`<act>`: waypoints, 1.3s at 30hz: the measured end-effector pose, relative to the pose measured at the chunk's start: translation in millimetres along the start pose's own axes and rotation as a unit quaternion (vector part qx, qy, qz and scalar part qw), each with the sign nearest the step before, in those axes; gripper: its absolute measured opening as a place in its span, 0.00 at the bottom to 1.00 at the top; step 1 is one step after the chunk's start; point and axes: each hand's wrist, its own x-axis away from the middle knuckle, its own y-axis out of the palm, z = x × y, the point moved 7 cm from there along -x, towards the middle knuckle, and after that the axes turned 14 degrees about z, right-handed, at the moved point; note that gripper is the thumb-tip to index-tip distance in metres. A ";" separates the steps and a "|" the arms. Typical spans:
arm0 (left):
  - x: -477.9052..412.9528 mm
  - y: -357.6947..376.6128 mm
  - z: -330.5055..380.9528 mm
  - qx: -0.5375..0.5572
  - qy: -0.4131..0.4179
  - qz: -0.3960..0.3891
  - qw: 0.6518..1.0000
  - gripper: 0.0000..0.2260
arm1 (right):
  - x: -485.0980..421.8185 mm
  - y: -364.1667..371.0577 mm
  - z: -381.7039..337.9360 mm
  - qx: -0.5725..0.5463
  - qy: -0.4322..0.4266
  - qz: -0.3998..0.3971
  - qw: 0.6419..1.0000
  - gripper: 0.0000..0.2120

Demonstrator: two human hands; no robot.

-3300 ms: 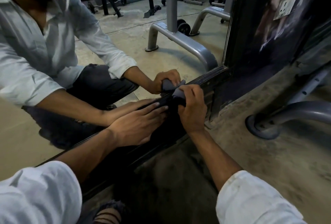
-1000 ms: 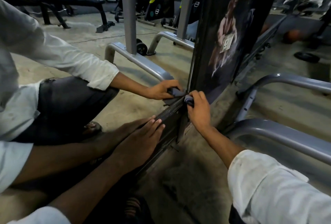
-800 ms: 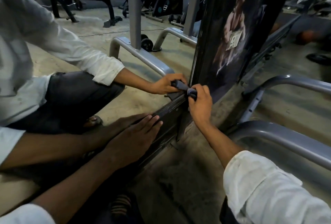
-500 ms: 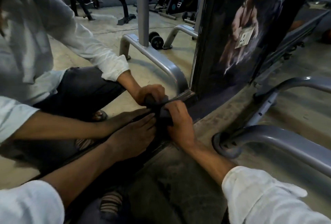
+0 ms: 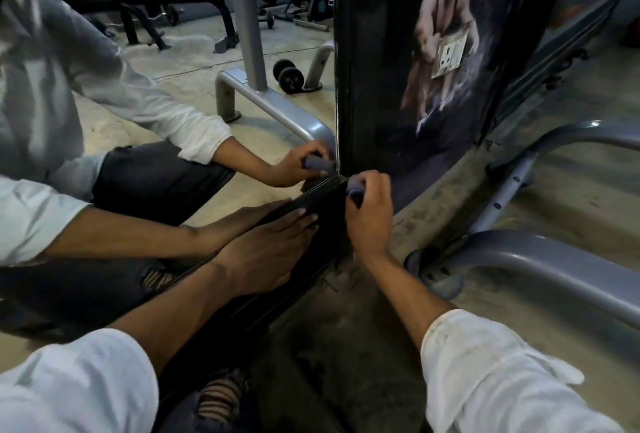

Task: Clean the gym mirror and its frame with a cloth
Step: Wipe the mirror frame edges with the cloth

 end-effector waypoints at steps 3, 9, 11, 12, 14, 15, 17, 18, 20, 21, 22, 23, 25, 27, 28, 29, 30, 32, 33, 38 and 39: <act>-7.0 -0.4 1.8 -0.005 0.027 -0.048 0.998 0.32 | -21.1 -11.5 26.9 0.021 0.084 0.083 0.993 0.15; -13.5 4.8 2.8 0.021 0.015 -0.044 0.999 0.34 | -33.2 3.6 38.8 0.023 0.072 0.062 0.995 0.16; -13.9 3.2 2.8 0.021 0.011 -0.035 0.999 0.35 | -31.7 3.5 50.4 0.024 0.119 0.074 0.990 0.15; -14.4 3.0 2.8 0.020 0.014 -0.037 0.999 0.35 | -27.6 5.9 51.6 0.026 0.126 0.067 0.989 0.15; -14.7 1.0 2.5 0.013 0.017 -0.034 0.999 0.35 | -13.0 12.8 43.6 0.025 0.118 0.047 0.992 0.13; -14.9 1.5 3.3 0.012 0.021 -0.026 0.999 0.35 | -3.5 15.5 36.1 0.018 0.116 0.039 0.992 0.13; -16.1 0.9 4.4 0.008 0.027 -0.027 0.999 0.34 | 15.7 18.9 20.1 0.003 0.107 0.021 0.994 0.14; -16.7 -1.5 3.7 0.018 0.023 -0.024 0.999 0.33 | 23.5 19.5 11.9 -0.005 0.093 0.006 0.996 0.14; -12.7 -7.9 1.6 0.036 0.017 -0.012 0.999 0.31 | 30.8 18.3 0.2 -0.017 0.054 -0.031 0.998 0.13; -6.0 -12.0 0.9 0.033 0.012 -0.001 0.999 0.31 | 29.1 16.6 -1.1 -0.018 0.044 -0.039 0.998 0.13; 4.4 -15.2 -1.0 0.027 0.006 0.009 1.000 0.32 | 25.2 14.2 2.0 -0.014 0.048 -0.036 0.998 0.12; 19.1 -17.8 -2.1 0.025 -0.001 0.011 1.000 0.33 | 22.4 11.7 6.1 -0.006 0.065 -0.027 0.998 0.12; 55.6 -26.1 -0.1 0.037 -0.015 0.019 0.999 0.34 | 27.6 11.6 6.4 0.009 0.088 -0.018 0.996 0.11; 82.9 -39.3 2.8 0.051 -0.026 0.039 0.998 0.33 | 47.8 20.9 -11.2 0.013 0.078 -0.040 0.996 0.11; 88.5 -44.2 1.5 0.056 -0.038 0.046 0.997 0.32 | 60.8 26.1 -22.3 0.009 0.072 -0.055 0.996 0.12; 89.4 -46.9 -1.2 0.060 -0.054 0.050 0.996 0.31 | 73.5 29.1 -33.0 0.002 0.064 -0.069 0.996 0.13; 87.8 -46.3 -3.9 0.061 -0.066 0.046 0.995 0.31 | 84.8 30.7 -42.8 -0.007 0.058 -0.085 0.995 0.14; 86.7 -41.2 -3.9 0.053 -0.076 0.026 0.995 0.30 | 103.7 29.3 -62.0 -0.047 0.048 -0.125 0.990 0.13; 86.1 -40.3 -2.3 0.057 -0.075 0.015 0.995 0.29 | 108.7 26.7 -70.8 -0.074 0.049 -0.147 0.985 0.11; 87.9 -43.8 -3.0 0.107 -0.100 0.041 0.988 0.25 | 87.6 20.0 -76.7 -0.162 0.234 -0.199 0.938 0.07; 86.4 -42.8 -2.9 0.114 -0.100 0.041 0.988 0.25 | 79.5 16.2 -72.4 -0.202 0.309 -0.176 0.913 0.06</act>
